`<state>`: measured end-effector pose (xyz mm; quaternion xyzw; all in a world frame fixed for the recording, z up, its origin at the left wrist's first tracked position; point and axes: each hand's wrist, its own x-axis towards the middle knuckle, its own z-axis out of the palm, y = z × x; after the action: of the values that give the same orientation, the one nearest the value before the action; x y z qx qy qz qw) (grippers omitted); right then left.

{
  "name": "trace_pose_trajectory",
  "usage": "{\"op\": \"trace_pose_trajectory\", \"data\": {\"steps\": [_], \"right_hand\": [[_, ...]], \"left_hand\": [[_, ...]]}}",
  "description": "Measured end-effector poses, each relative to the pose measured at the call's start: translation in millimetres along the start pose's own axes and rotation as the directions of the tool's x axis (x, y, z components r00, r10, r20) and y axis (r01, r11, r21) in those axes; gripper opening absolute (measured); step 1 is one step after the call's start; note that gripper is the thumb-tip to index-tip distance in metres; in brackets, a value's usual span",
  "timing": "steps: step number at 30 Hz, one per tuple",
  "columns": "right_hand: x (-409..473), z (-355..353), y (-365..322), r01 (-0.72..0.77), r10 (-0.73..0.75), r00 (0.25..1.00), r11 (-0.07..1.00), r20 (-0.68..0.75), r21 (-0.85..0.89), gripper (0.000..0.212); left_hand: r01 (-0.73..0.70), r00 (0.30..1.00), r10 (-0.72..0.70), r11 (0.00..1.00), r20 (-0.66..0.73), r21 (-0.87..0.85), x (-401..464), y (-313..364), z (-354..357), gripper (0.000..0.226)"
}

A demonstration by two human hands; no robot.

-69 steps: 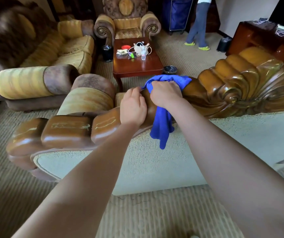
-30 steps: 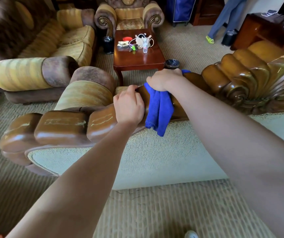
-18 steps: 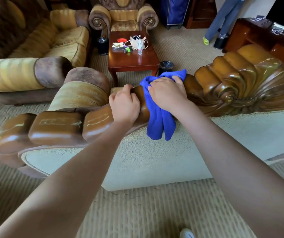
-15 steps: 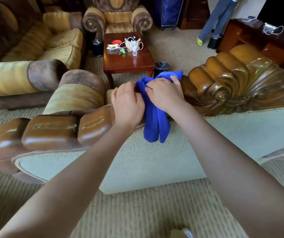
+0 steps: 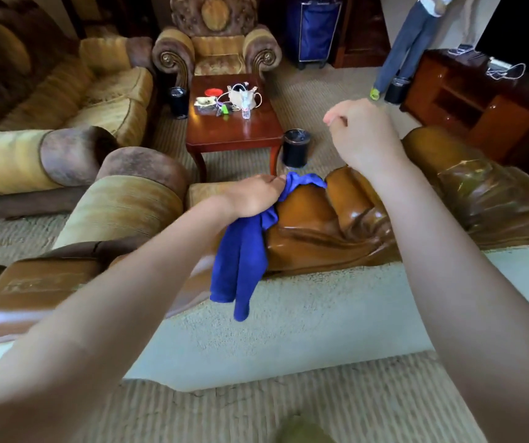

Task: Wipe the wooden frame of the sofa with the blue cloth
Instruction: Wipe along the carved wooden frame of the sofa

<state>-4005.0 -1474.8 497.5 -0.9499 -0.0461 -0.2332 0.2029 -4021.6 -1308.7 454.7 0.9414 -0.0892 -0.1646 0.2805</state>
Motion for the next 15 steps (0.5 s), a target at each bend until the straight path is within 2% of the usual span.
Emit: {"op": "trace_pose_trajectory", "data": {"steps": [3,5,7,11,13,15], "right_hand": [[7.3,8.7,3.4,-0.028,0.044,0.993,0.988,0.105,-0.153,0.033],[5.8,17.4,2.7,-0.008,0.059,0.985,0.956,0.164,-0.294,0.030],[4.3,21.4,3.1,0.007,0.049,0.987,0.940,0.155,-0.341,0.028],[3.9,20.1,4.6,-0.014,0.069,0.990,0.917,0.123,-0.399,0.024],[4.5,20.1,4.0,-0.049,0.103,0.989,0.909,0.109,-0.414,0.022],[6.0,20.5,2.7,-0.078,0.114,0.992,0.906,0.063,-0.416,0.022]], "left_hand": [[0.061,0.997,-0.053,0.985,0.052,-0.161,20.4,6.8,-3.4,0.045],[0.079,0.987,-0.044,0.972,0.156,-0.222,34.7,12.4,-5.6,0.037],[0.068,0.965,-0.006,0.972,0.264,-0.227,47.5,20.4,-7.5,0.031],[-0.143,0.907,0.157,0.988,0.391,-0.064,71.9,32.3,-4.1,0.043],[-0.224,0.872,0.195,0.974,0.449,0.013,84.7,33.4,-2.5,0.036],[-0.292,0.835,0.248,0.956,0.492,0.014,87.1,31.5,-4.8,0.032]]}}
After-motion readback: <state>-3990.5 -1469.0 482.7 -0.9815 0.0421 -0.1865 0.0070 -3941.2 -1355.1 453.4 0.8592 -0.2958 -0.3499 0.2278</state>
